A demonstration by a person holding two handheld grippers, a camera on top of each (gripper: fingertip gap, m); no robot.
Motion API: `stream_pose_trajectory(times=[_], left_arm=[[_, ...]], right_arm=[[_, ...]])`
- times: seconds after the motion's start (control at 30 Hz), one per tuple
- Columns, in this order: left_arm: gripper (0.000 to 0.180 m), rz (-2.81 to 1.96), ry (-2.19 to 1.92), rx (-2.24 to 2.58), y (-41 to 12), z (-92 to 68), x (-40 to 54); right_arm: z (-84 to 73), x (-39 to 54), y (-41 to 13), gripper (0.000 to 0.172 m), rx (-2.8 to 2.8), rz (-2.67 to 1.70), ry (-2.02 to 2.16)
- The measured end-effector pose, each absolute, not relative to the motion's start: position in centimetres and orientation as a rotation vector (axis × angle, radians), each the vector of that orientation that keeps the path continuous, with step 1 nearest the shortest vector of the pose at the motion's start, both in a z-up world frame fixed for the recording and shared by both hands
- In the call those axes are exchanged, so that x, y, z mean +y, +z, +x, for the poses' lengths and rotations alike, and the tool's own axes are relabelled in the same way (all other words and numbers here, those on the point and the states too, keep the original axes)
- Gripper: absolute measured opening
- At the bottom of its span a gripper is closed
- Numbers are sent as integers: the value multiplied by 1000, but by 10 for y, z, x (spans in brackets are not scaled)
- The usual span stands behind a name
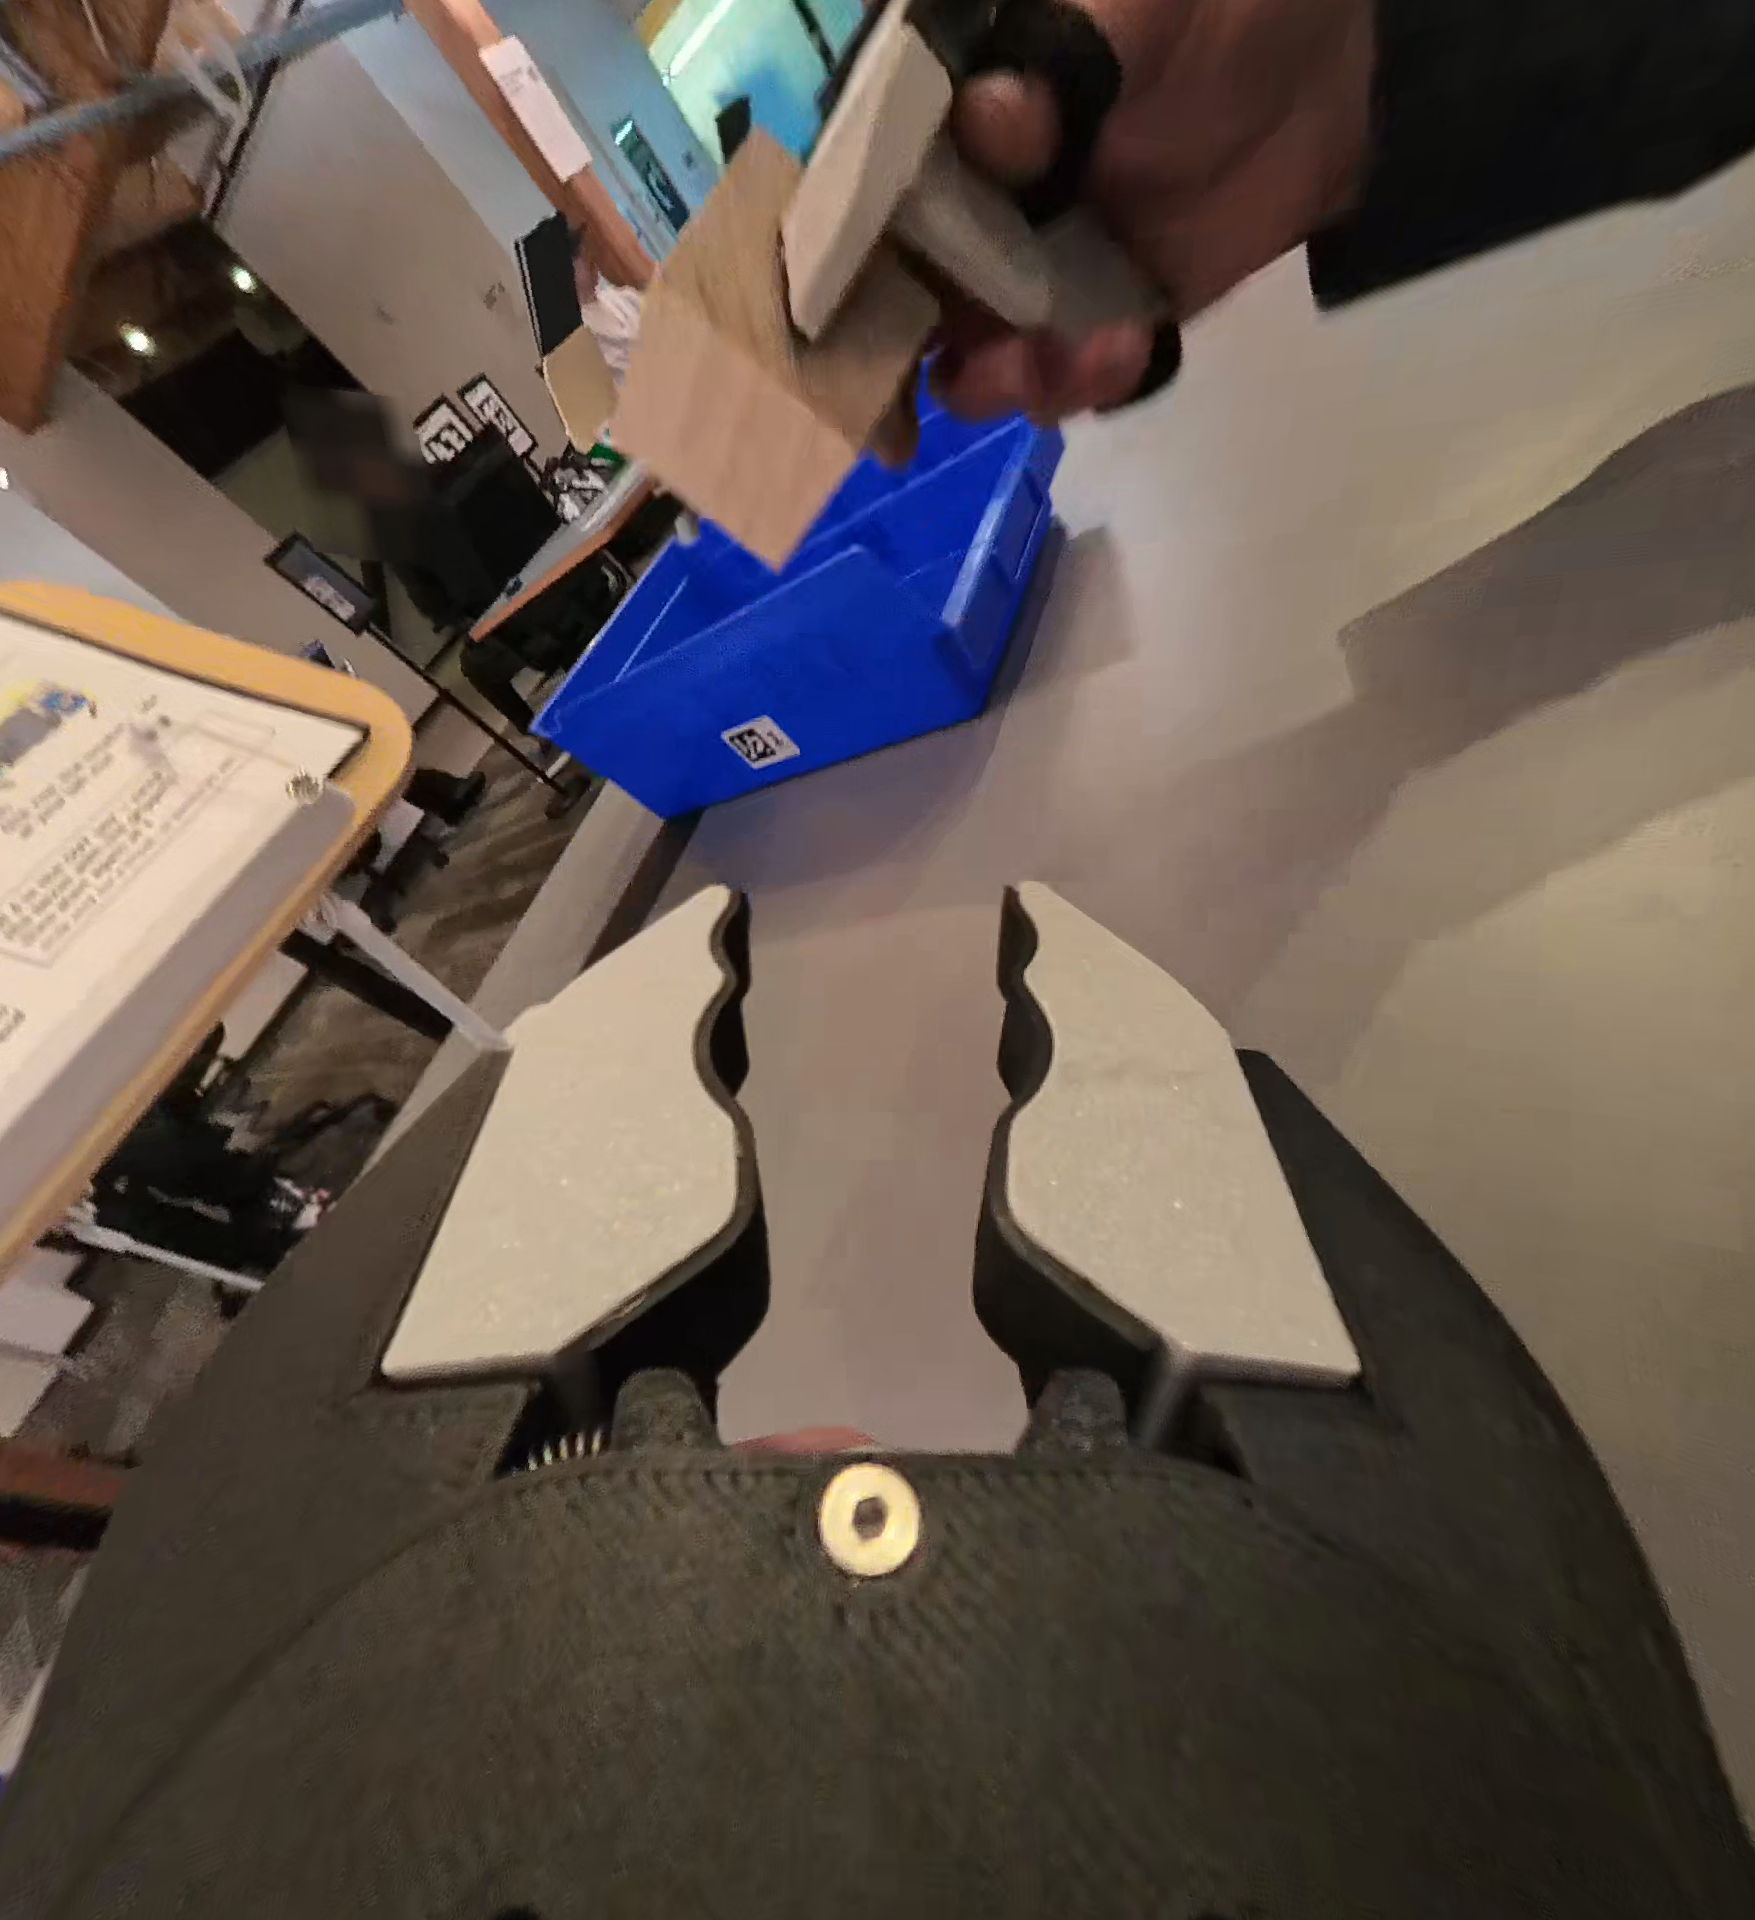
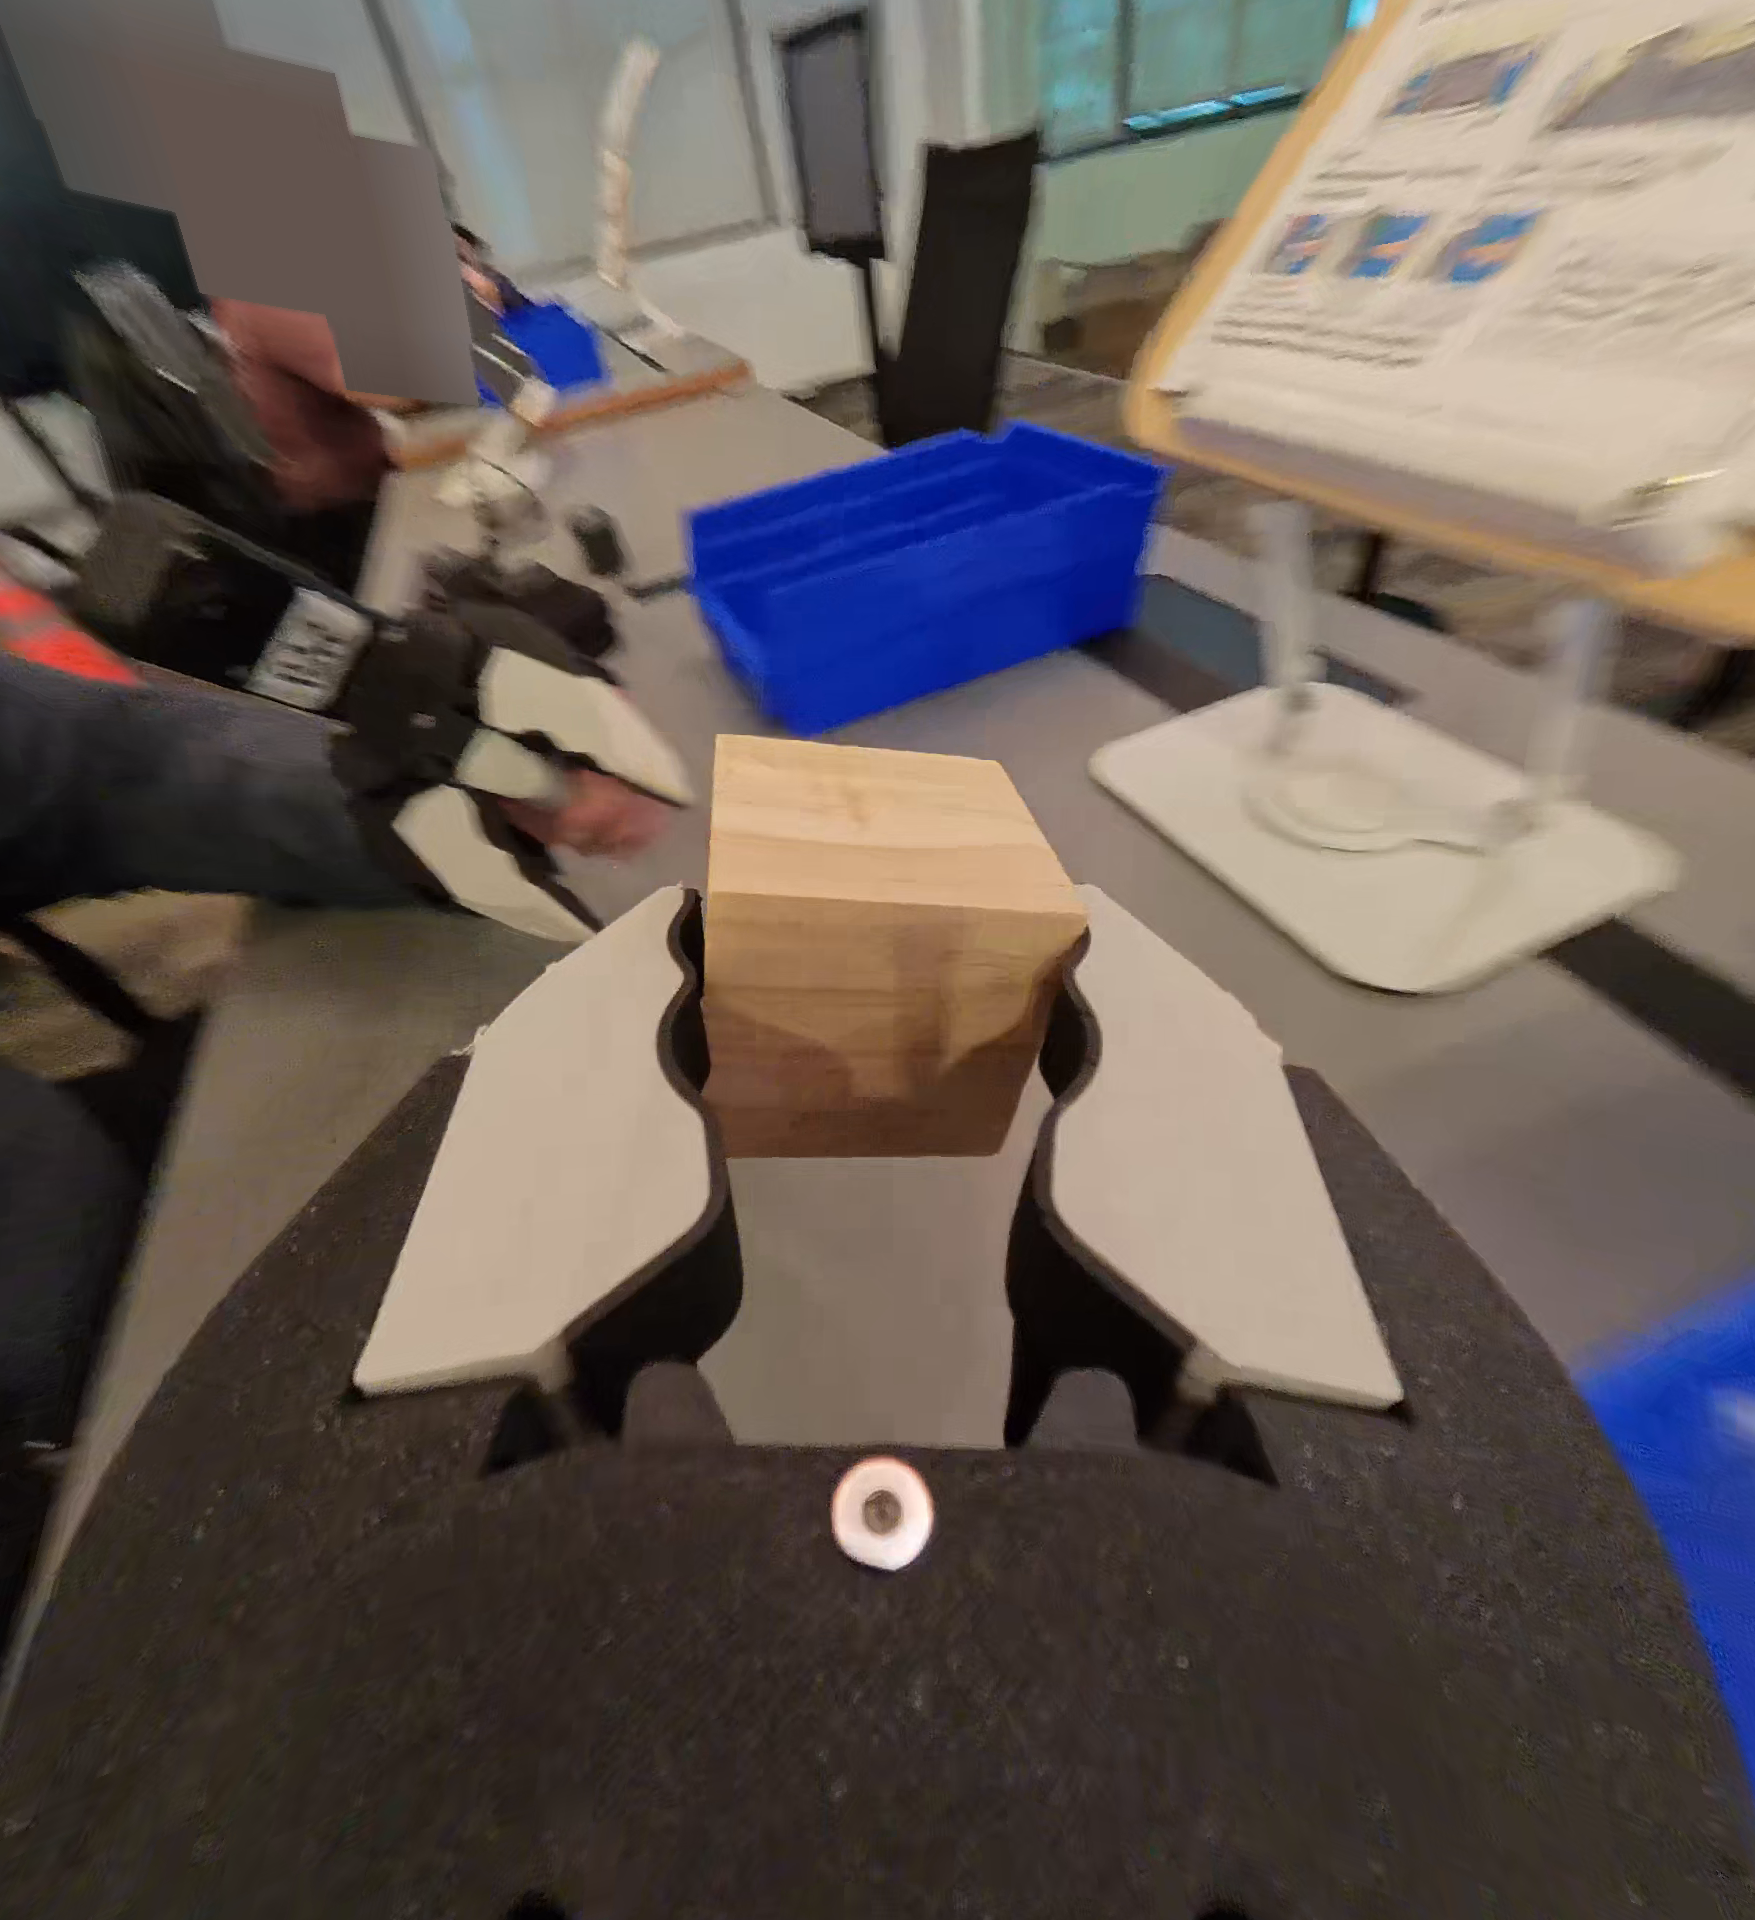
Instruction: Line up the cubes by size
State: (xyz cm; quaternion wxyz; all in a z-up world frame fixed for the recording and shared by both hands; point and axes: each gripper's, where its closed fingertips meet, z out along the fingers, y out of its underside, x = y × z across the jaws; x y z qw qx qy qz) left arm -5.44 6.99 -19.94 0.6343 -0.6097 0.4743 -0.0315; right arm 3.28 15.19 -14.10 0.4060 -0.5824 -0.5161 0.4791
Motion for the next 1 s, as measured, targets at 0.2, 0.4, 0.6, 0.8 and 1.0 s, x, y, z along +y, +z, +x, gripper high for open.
stream_pose_trajectory(times=[0.2,0.4,0.6,0.8,1.0], left_arm=[[0,-1510,-63,972,-231,-81,98],[0,-1544,-31,864,-237,-92,122],[0,-1560,-20,826,-240,-101,128],[0,-1556,-15,835,-241,-101,128],[0,-1561,-13,852,-244,-99,129]], right_arm=[[92,258,-132,62,-1420,-1522,693],[121,337,-164,63,-1652,-1603,324],[118,375,-211,63,-1941,-1639,157],[116,390,-255,63,-2187,-1671,85],[114,392,-277,63,-2342,-1654,25]])
